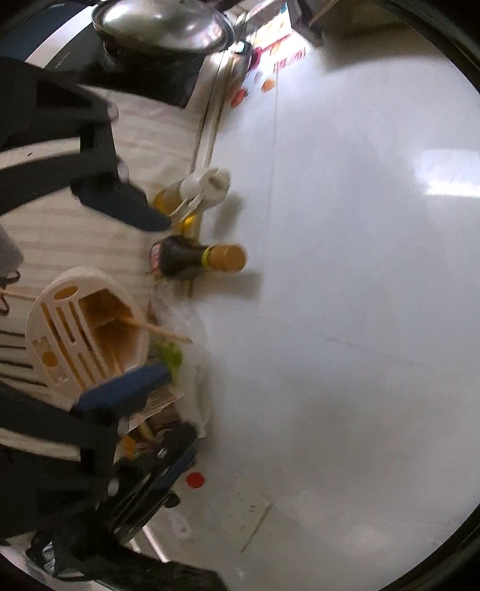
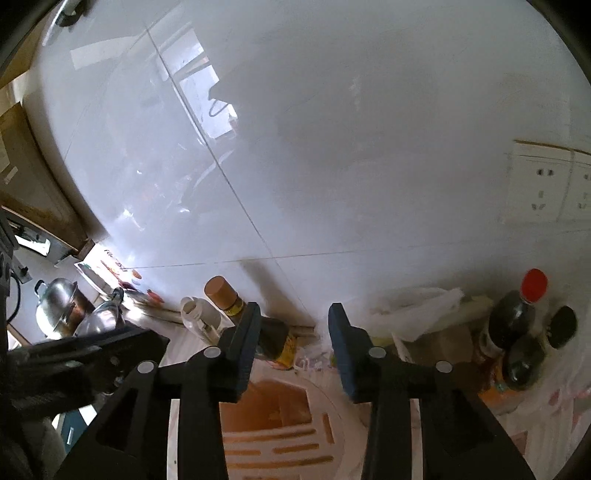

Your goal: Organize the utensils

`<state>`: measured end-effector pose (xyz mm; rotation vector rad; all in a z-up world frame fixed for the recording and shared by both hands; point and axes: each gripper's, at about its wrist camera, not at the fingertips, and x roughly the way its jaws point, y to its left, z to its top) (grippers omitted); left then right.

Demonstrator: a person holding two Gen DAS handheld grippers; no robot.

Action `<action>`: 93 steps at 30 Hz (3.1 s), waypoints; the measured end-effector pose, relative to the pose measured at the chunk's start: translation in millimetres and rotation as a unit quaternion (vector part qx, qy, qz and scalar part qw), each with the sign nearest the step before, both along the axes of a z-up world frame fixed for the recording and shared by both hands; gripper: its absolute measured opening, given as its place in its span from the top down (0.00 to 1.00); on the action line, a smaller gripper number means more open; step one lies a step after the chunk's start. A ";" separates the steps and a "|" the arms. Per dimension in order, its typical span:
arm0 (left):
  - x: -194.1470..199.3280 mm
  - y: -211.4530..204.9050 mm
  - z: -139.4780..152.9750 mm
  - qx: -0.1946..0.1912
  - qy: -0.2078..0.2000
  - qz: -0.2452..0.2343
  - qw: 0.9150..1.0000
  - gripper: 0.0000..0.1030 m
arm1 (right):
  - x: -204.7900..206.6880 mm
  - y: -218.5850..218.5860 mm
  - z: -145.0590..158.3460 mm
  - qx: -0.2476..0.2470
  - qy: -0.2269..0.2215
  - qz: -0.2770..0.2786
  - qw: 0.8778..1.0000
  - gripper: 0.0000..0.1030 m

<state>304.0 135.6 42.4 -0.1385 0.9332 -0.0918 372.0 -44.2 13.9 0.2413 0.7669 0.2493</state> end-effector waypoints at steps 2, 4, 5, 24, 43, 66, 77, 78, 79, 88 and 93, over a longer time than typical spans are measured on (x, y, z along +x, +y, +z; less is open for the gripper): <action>-5.4 4.1 2.2 0.001 -0.006 0.005 1.000 0.16 | -8.3 -8.1 4.3 0.004 0.001 -0.006 1.000 0.49; -12.4 10.9 1.8 -0.001 -0.015 0.011 1.000 0.06 | -20.0 -16.9 7.3 0.003 0.003 -0.022 1.000 0.40; -17.9 13.8 0.9 -0.002 -0.022 0.014 1.000 0.01 | -24.8 -20.7 8.9 0.004 0.004 -0.026 1.000 0.34; -116.9 -8.6 -133.6 0.091 0.053 -0.019 0.994 0.00 | -158.1 -65.3 -90.1 -0.035 0.113 -0.105 0.987 0.01; -154.6 -55.3 -292.2 0.099 0.247 -0.104 0.958 0.75 | -191.5 -53.8 -260.3 -0.043 0.330 -0.053 0.941 0.74; -178.8 -8.4 -300.2 0.042 0.279 -0.080 0.956 0.94 | -213.0 -30.6 -295.8 -0.088 0.393 -0.031 0.915 0.93; -151.2 7.2 -291.1 -0.020 0.274 -0.095 0.957 0.75 | -203.5 -36.5 -295.6 -0.070 0.397 -0.039 0.915 0.93; -149.3 2.4 -291.9 -0.008 0.272 -0.103 0.957 0.75 | -202.8 -40.0 -294.2 -0.069 0.397 -0.039 0.915 0.93; -147.8 -4.2 -292.7 0.011 0.270 -0.111 0.956 0.76 | -202.7 -40.3 -294.1 -0.069 0.396 -0.040 0.915 0.94; -154.2 3.3 -300.9 0.077 0.264 -0.106 0.956 0.96 | -207.0 -44.5 -291.8 -0.075 0.404 -0.032 0.911 0.94; -164.2 46.5 -303.8 0.057 0.292 -0.080 0.951 0.95 | -211.8 -44.0 -291.4 -0.087 0.416 -0.020 0.905 0.94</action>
